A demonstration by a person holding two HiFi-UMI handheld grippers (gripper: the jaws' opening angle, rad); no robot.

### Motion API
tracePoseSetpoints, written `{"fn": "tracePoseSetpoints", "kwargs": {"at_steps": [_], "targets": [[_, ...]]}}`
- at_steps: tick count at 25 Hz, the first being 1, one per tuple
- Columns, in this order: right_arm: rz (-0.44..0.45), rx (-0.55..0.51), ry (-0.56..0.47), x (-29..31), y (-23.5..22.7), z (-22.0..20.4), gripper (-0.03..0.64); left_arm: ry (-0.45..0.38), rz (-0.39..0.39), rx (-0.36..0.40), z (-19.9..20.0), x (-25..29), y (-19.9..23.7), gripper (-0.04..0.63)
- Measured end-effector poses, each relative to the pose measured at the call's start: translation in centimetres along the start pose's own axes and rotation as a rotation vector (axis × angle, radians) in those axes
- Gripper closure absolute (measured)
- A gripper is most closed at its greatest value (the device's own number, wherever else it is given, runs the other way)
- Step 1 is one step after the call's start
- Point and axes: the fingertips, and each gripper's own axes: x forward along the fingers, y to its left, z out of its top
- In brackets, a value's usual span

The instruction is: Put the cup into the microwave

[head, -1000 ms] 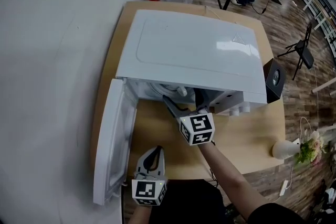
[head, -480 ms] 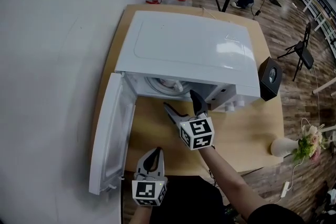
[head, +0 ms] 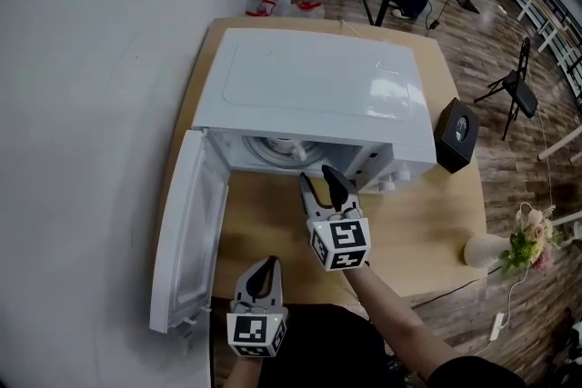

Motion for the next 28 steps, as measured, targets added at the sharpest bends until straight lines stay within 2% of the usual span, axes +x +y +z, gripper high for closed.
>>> {"fn": "tracePoseSetpoints", "kwargs": {"at_steps": [5, 9, 17, 20, 22, 28], "targets": [[-0.027, -0.006, -0.026, -1.8, -0.8, 0.5, 0.548, -0.017, -0.012, 0.033, 0.5, 0.4, -0.3, 0.586], [-0.027, 0.078, -0.032, -3.7, -1.2, 0.8, 0.595, -0.032, -0.015, 0.014, 0.9, 0.5, -0.4, 0.586], [-0.068, 0.168, -0.048, -8.3, -3.2, 1.5, 0.623, -0.052, -0.068, 0.007, 1.7, 1.2, -2.2, 0.586], [-0.089, 0.199, -0.058, -10.4, -4.4, 1.6, 0.623, -0.07, -0.094, -0.02, 2.4, 1.1, -2.9, 0.586], [-0.111, 0.204, -0.066, -12.0, -5.2, 1.9, 0.623, -0.083, -0.108, -0.034, 2.9, 1.0, -3.2, 0.586], [-0.165, 0.171, -0.043, -16.5, -7.0, 1.4, 0.623, -0.092, -0.116, -0.014, 3.4, 1.4, -3.5, 0.586]]}}
